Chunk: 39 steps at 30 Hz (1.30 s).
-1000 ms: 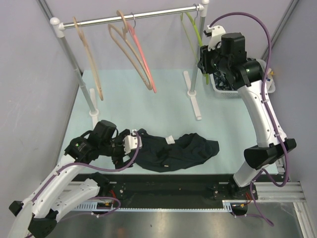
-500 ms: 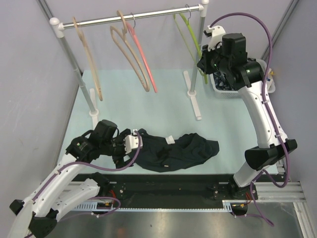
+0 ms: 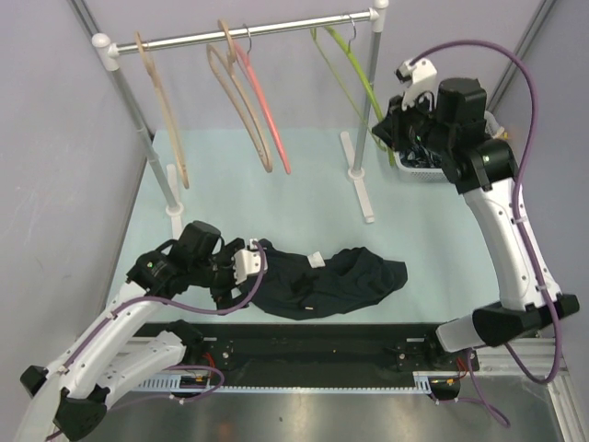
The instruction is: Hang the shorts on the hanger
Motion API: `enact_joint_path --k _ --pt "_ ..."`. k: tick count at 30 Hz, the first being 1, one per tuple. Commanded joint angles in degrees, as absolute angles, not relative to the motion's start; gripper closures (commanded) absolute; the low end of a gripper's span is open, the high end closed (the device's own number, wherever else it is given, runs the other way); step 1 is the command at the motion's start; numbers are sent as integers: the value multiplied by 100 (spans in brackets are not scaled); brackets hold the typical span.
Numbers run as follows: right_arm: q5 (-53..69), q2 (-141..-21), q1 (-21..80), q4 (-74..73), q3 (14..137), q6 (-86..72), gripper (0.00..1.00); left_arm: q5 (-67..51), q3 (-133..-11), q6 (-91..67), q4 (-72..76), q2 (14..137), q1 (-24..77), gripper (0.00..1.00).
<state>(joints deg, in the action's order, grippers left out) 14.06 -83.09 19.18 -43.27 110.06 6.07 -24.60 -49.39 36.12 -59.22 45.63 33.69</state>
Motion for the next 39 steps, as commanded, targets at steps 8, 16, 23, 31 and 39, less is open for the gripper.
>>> enact_joint_path --k 8,16,23,31,39 --pt "2179 -5846 1943 -5041 8693 1678 100 -3014 -4808 3929 -5406 4281 3340 0" --pt "3259 -5126 1960 -7232 8043 2741 100 -2663 -4369 2700 -3747 2937 3349 0" --pt "3945 -4782 1995 -8479 7735 4136 100 -3068 -4201 2953 -3735 2022 3340 0" --pt "4175 -4666 2864 -8684 7339 4782 100 -3314 -4579 3630 -4579 2311 3340 0" --pt "4210 -4869 3287 -8596 7313 4852 100 -3585 -4527 4200 -4895 2557 3340 18"
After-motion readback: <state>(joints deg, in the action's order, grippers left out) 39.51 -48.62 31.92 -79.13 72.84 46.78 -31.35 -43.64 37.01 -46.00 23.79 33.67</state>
